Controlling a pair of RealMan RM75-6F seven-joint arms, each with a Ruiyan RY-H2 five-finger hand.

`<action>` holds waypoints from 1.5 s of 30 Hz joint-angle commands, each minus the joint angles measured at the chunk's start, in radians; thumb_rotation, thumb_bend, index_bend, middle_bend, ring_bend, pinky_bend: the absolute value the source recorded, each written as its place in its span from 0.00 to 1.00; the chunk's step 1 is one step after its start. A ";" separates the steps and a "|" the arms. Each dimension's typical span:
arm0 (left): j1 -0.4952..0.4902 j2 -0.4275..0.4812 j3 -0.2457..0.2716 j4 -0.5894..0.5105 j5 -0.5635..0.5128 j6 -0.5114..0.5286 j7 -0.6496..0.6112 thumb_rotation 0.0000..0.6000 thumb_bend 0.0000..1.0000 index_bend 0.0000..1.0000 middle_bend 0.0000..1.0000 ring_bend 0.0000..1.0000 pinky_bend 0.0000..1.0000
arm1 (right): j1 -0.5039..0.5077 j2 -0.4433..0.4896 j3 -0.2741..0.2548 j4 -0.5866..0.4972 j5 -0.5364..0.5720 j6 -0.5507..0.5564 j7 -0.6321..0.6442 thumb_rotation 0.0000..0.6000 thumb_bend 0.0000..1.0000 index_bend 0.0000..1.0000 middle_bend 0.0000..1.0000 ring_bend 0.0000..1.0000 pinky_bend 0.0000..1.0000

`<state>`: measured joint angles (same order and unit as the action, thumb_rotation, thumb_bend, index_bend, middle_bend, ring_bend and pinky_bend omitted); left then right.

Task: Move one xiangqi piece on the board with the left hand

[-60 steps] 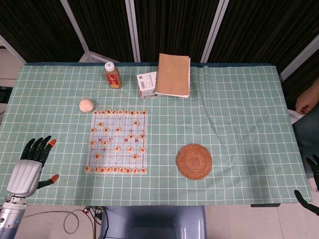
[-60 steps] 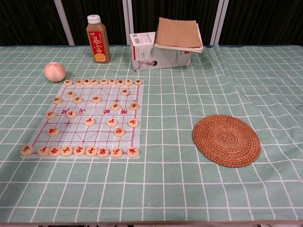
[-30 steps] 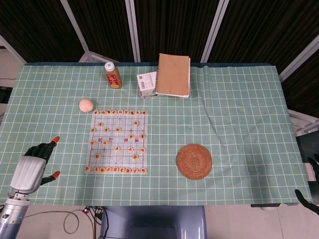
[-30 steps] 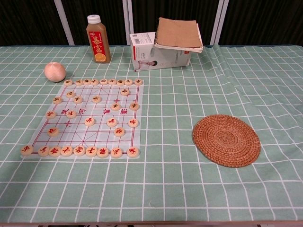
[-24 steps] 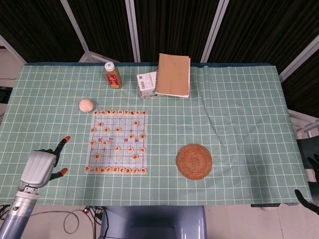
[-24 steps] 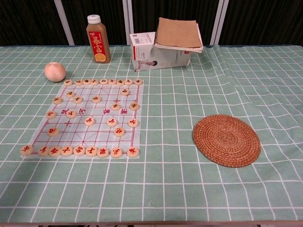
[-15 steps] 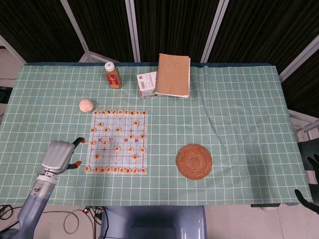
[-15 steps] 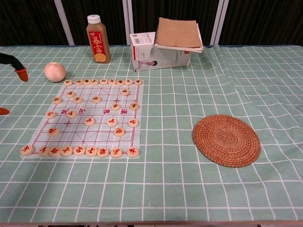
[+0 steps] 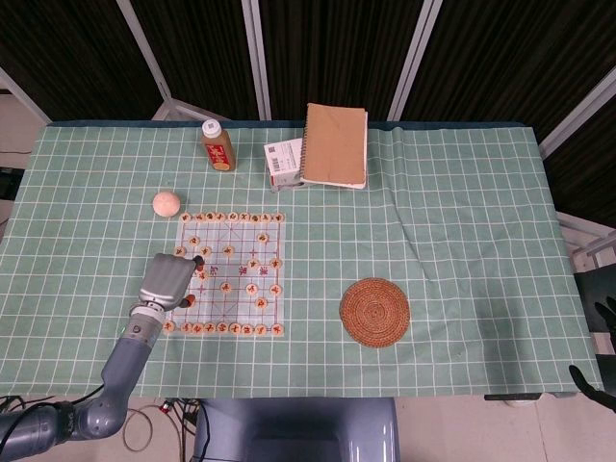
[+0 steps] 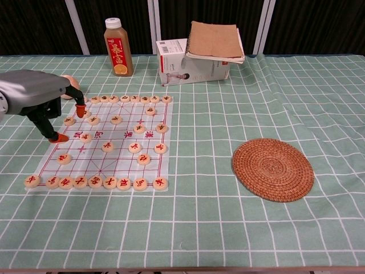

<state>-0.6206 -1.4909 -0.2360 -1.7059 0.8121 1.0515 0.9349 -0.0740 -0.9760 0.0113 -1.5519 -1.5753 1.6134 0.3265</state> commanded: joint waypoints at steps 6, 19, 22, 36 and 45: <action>-0.072 -0.079 -0.002 0.081 -0.093 0.007 0.040 1.00 0.21 0.42 1.00 0.99 0.97 | 0.002 0.003 0.001 -0.001 0.005 -0.006 0.012 1.00 0.35 0.00 0.00 0.00 0.00; -0.137 -0.148 0.021 0.147 -0.157 0.004 0.060 1.00 0.23 0.43 1.00 0.99 0.97 | 0.002 0.004 0.002 -0.006 0.012 -0.011 0.032 1.00 0.35 0.00 0.00 0.00 0.00; -0.148 -0.160 0.029 0.156 -0.161 0.005 0.060 1.00 0.23 0.44 1.00 0.99 0.97 | 0.003 0.005 0.003 -0.007 0.013 -0.013 0.033 1.00 0.35 0.00 0.00 0.00 0.00; -0.180 -0.192 0.051 0.188 -0.184 0.017 0.044 1.00 0.25 0.45 1.00 0.99 0.97 | 0.004 0.008 0.003 -0.013 0.017 -0.019 0.040 1.00 0.35 0.00 0.00 0.00 0.00; -0.196 -0.207 0.060 0.202 -0.192 0.017 0.033 1.00 0.25 0.45 1.00 0.99 0.97 | 0.004 0.010 0.003 -0.016 0.019 -0.021 0.043 1.00 0.35 0.00 0.00 0.00 0.00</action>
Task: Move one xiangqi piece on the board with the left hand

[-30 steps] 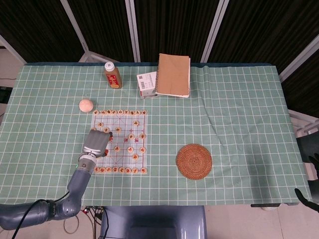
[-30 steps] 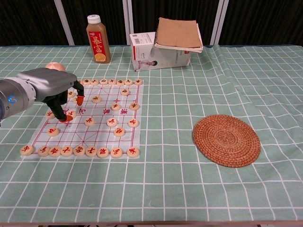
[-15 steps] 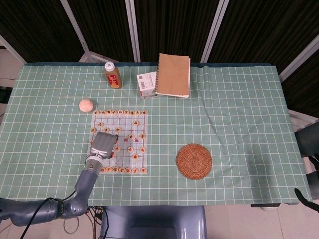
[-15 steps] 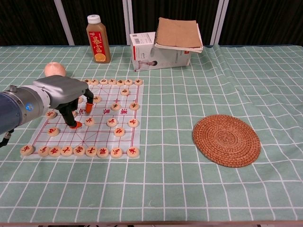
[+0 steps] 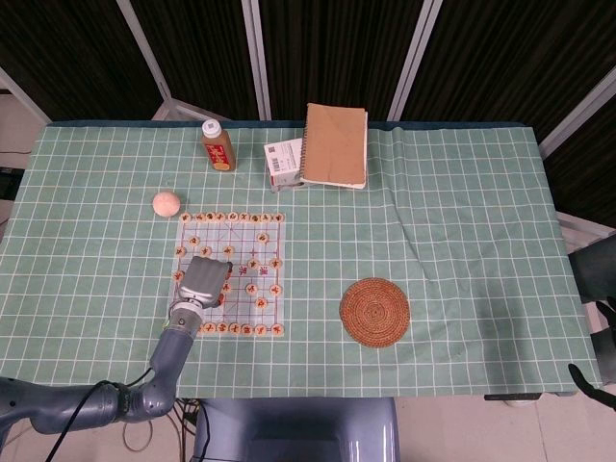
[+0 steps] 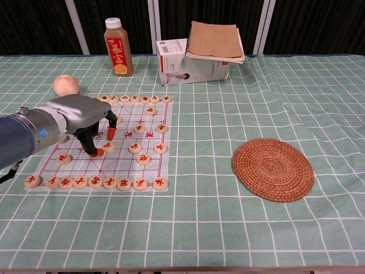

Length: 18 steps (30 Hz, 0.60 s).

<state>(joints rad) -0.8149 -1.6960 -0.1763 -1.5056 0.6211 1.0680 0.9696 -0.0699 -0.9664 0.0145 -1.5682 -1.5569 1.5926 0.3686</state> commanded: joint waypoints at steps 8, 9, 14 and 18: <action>-0.009 -0.004 0.007 0.005 -0.001 -0.002 -0.011 1.00 0.27 0.46 1.00 0.98 0.97 | 0.000 0.000 0.000 -0.001 0.002 -0.001 0.004 1.00 0.35 0.00 0.00 0.00 0.00; -0.009 -0.004 0.009 0.007 -0.003 -0.001 -0.013 1.00 0.27 0.46 1.00 0.98 0.97 | -0.001 0.001 0.000 -0.001 0.002 -0.001 0.004 1.00 0.35 0.00 0.00 0.00 0.00; -0.008 -0.002 0.017 0.009 0.002 0.001 -0.026 1.00 0.27 0.46 1.00 0.98 0.97 | -0.002 0.001 0.002 -0.003 0.002 0.003 0.005 1.00 0.35 0.00 0.00 0.00 0.00; -0.008 -0.003 0.027 0.013 0.005 0.001 -0.033 1.00 0.27 0.47 1.00 0.98 0.97 | -0.003 0.000 0.003 -0.005 0.001 0.009 0.009 1.00 0.35 0.00 0.00 0.00 0.00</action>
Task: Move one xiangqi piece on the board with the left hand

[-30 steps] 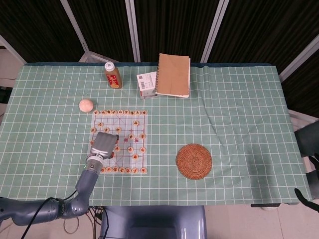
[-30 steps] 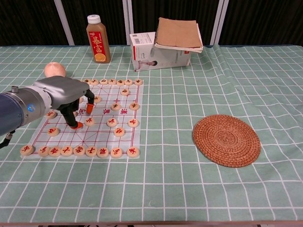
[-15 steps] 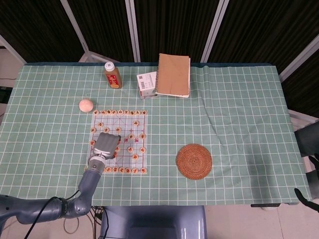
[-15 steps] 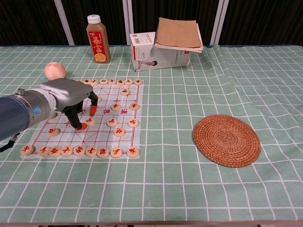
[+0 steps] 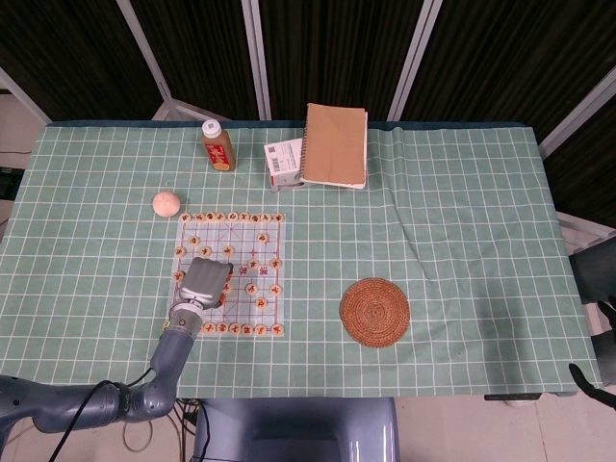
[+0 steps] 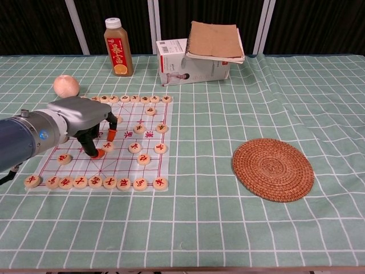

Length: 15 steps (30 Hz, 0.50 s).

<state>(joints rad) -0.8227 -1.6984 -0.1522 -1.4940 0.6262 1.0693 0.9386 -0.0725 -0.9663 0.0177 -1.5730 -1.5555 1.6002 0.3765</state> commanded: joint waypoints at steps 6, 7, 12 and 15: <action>-0.005 -0.010 0.006 0.010 0.000 0.002 -0.011 1.00 0.30 0.48 1.00 0.98 0.97 | -0.001 0.000 0.000 -0.001 0.001 0.000 0.005 1.00 0.35 0.00 0.00 0.00 0.00; -0.006 -0.011 0.007 0.011 0.000 0.002 -0.011 1.00 0.30 0.48 1.00 0.98 0.97 | -0.001 0.001 0.000 -0.001 0.001 -0.001 0.006 1.00 0.35 0.00 0.00 0.00 0.00; -0.008 -0.010 0.009 0.011 0.003 0.006 -0.018 1.00 0.30 0.49 1.00 0.98 0.97 | -0.001 0.002 0.000 -0.002 0.000 0.000 0.009 1.00 0.35 0.00 0.00 0.00 0.00; -0.006 -0.005 0.007 0.006 0.012 0.014 -0.031 1.00 0.30 0.49 1.00 0.98 0.97 | -0.002 0.002 -0.001 -0.002 -0.001 -0.001 0.009 1.00 0.35 0.00 0.00 0.00 0.00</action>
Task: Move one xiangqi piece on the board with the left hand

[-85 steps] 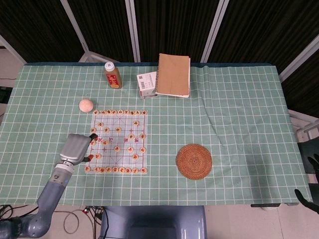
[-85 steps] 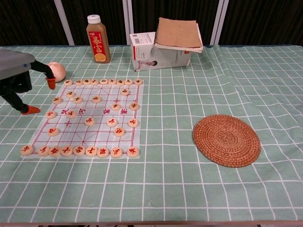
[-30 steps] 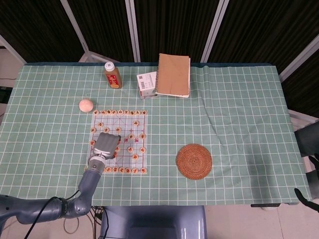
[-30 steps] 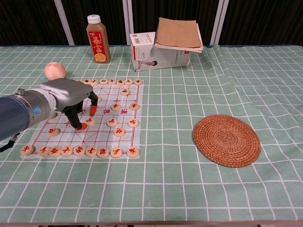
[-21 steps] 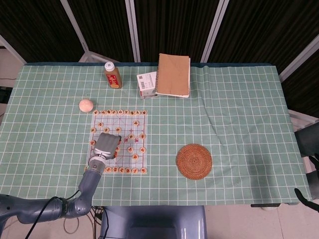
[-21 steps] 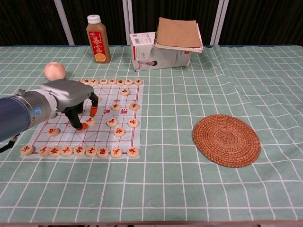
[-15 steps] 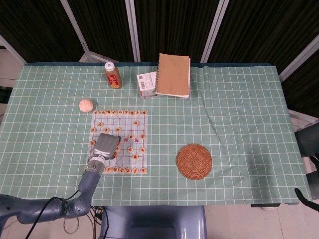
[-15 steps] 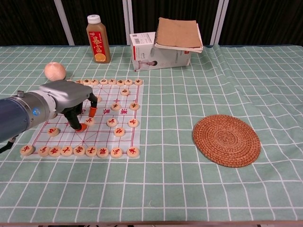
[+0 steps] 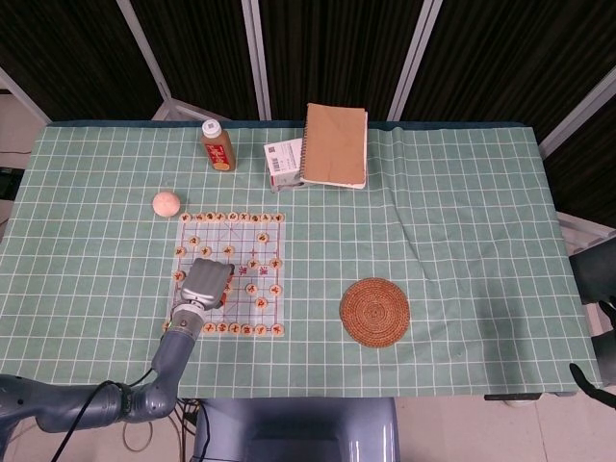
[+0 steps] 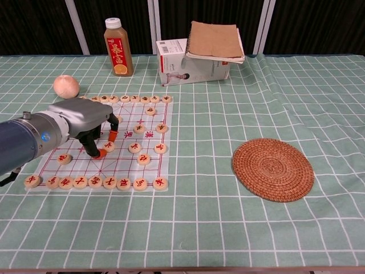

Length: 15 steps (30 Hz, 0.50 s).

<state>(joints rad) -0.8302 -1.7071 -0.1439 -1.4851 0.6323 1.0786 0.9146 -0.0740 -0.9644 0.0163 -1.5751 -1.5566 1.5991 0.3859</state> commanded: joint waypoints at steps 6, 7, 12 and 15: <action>0.000 0.022 -0.015 -0.014 0.020 0.015 -0.027 1.00 0.31 0.49 1.00 0.98 0.97 | -0.001 0.000 0.000 0.000 -0.001 0.001 0.000 1.00 0.35 0.00 0.00 0.00 0.00; -0.002 0.025 -0.017 -0.014 0.020 0.015 -0.028 1.00 0.31 0.49 1.00 0.98 0.97 | -0.001 0.000 0.000 0.000 -0.001 0.001 0.000 1.00 0.35 0.00 0.00 0.00 0.00; -0.013 0.031 -0.028 -0.013 0.007 0.010 -0.025 1.00 0.31 0.49 1.00 0.98 0.97 | 0.000 0.000 0.000 0.000 0.000 -0.001 0.001 1.00 0.35 0.00 0.00 0.00 0.00; -0.020 0.030 -0.031 -0.007 -0.004 0.008 -0.019 1.00 0.30 0.49 1.00 0.98 0.97 | 0.000 0.001 0.000 -0.001 0.001 -0.002 0.002 1.00 0.35 0.00 0.00 0.00 0.00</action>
<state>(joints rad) -0.8486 -1.6772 -0.1742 -1.4937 0.6302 1.0869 0.8938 -0.0741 -0.9636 0.0165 -1.5757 -1.5558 1.5974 0.3878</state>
